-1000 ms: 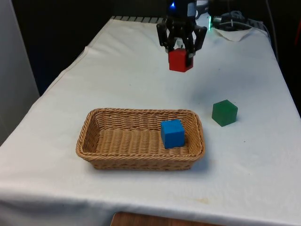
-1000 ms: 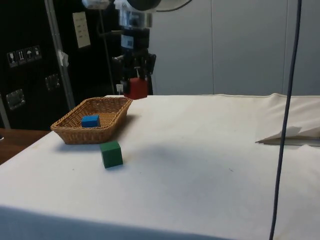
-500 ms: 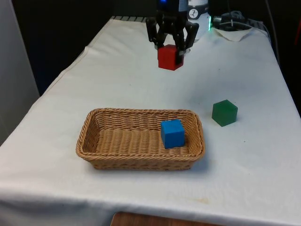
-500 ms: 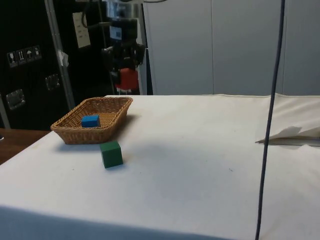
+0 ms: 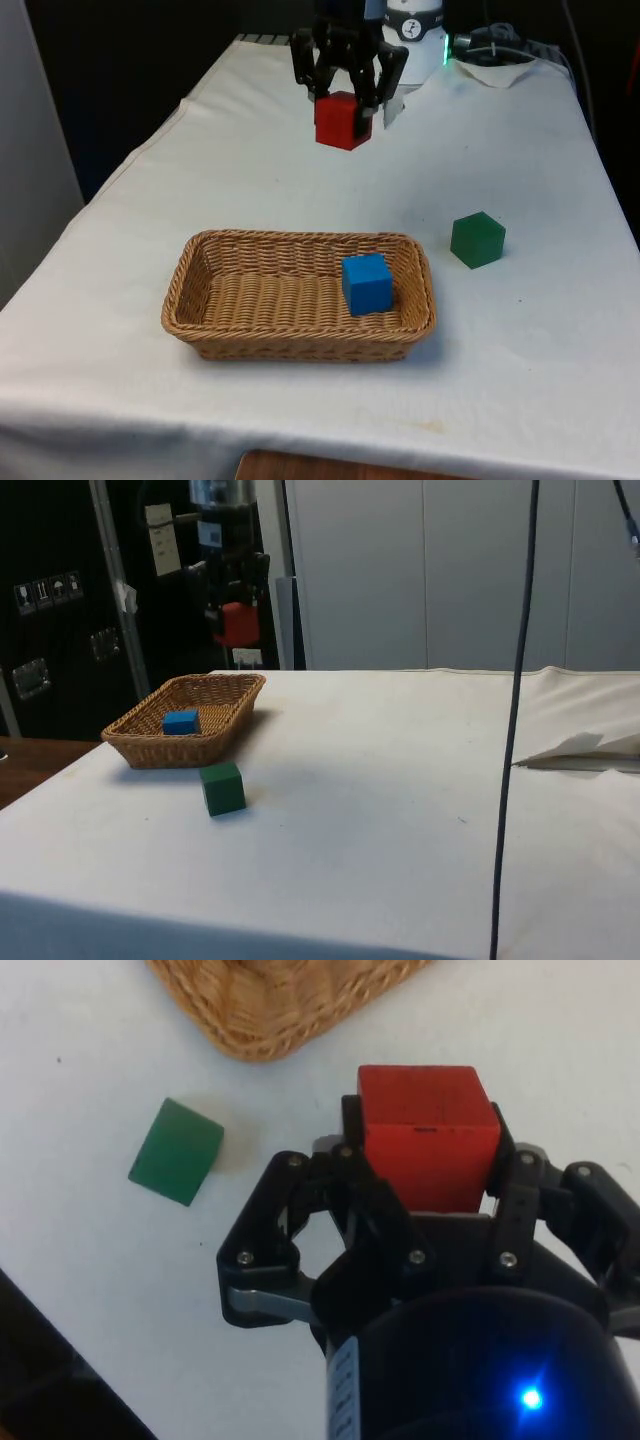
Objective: Pick up exactly two blocks and place them into the basket.
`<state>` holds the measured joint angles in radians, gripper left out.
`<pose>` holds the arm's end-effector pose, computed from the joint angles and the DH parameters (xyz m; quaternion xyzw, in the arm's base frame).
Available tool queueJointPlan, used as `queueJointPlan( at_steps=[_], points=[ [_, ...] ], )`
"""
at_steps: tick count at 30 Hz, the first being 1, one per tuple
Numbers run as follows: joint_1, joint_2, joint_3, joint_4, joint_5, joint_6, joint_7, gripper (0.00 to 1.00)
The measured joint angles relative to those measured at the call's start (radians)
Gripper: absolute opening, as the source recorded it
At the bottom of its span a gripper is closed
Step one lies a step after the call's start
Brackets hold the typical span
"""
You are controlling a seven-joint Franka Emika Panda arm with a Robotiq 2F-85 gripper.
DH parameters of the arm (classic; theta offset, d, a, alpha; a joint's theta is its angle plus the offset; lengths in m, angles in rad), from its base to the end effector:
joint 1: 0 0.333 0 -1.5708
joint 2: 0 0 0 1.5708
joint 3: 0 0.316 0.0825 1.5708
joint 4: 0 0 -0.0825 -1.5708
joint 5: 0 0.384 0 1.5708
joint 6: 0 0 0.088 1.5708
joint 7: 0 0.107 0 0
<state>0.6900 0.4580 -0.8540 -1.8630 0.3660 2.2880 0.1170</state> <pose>0.6369 -0.0527 0.3578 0.9741 -0.2125 0.0731 0.0242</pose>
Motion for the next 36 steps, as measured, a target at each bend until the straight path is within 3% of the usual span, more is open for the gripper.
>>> queueJointPlan(
  at_steps=[14,36],
  points=[
    [-0.025,0.136,-0.008,0.113,0.065,-0.014,-0.042,0.00],
    [-0.071,0.363,-0.010,0.289,0.195,-0.014,-0.057,0.00]
  ],
)
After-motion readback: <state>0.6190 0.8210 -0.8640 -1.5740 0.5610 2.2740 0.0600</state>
